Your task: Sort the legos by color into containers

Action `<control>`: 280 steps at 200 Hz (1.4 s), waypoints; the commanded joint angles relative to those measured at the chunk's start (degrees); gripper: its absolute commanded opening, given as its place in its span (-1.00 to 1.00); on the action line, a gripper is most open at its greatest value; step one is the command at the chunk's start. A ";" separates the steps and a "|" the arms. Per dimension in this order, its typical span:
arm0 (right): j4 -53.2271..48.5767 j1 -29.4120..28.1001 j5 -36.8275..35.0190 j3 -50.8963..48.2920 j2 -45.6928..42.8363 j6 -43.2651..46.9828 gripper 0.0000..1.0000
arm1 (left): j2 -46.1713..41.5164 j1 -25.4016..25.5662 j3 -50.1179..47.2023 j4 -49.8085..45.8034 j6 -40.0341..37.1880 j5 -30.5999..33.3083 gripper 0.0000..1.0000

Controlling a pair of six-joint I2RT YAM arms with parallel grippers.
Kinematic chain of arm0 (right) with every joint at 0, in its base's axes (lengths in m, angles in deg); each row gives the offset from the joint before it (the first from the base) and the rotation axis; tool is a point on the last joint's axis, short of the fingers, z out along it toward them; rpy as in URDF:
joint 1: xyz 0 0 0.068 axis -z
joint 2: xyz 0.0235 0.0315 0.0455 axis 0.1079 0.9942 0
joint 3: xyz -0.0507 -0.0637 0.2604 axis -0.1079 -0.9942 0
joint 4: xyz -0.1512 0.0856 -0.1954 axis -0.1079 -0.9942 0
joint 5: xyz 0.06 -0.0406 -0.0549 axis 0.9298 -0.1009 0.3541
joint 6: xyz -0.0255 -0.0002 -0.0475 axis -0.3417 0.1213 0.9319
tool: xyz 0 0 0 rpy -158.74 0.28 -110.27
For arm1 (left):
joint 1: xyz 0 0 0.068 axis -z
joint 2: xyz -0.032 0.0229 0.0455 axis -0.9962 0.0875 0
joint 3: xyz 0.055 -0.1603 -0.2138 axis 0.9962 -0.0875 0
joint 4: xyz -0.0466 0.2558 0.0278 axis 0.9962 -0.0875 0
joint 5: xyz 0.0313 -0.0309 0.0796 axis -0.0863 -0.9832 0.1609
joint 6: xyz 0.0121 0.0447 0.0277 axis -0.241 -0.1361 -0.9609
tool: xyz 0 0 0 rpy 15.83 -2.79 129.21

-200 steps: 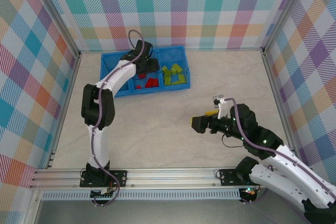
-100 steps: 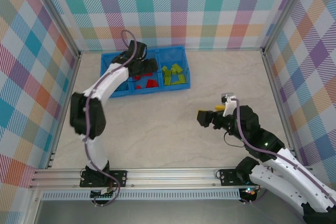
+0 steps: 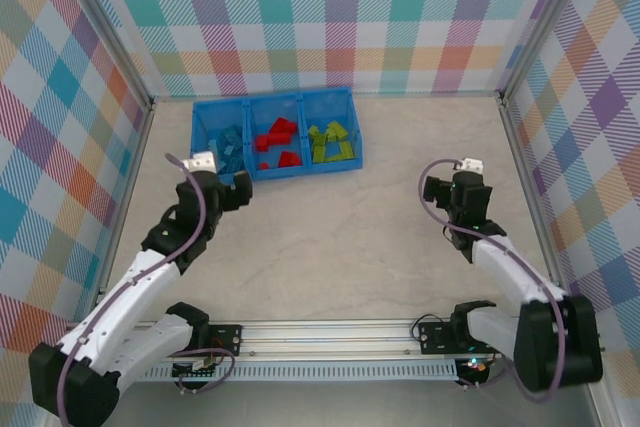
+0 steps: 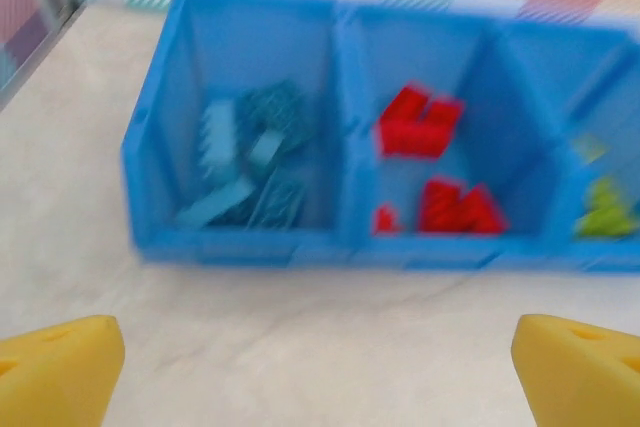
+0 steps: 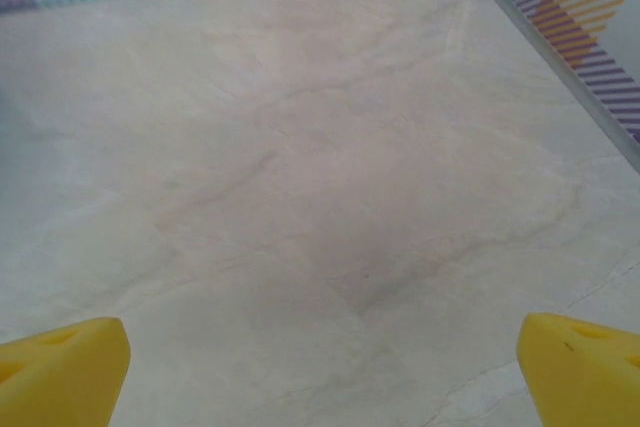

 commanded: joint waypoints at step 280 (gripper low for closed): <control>45.27 4.38 18.70 -6.63 24.82 9.44 0.99 | 38.89 -18.50 -15.72 61.77 -12.35 -13.90 1.00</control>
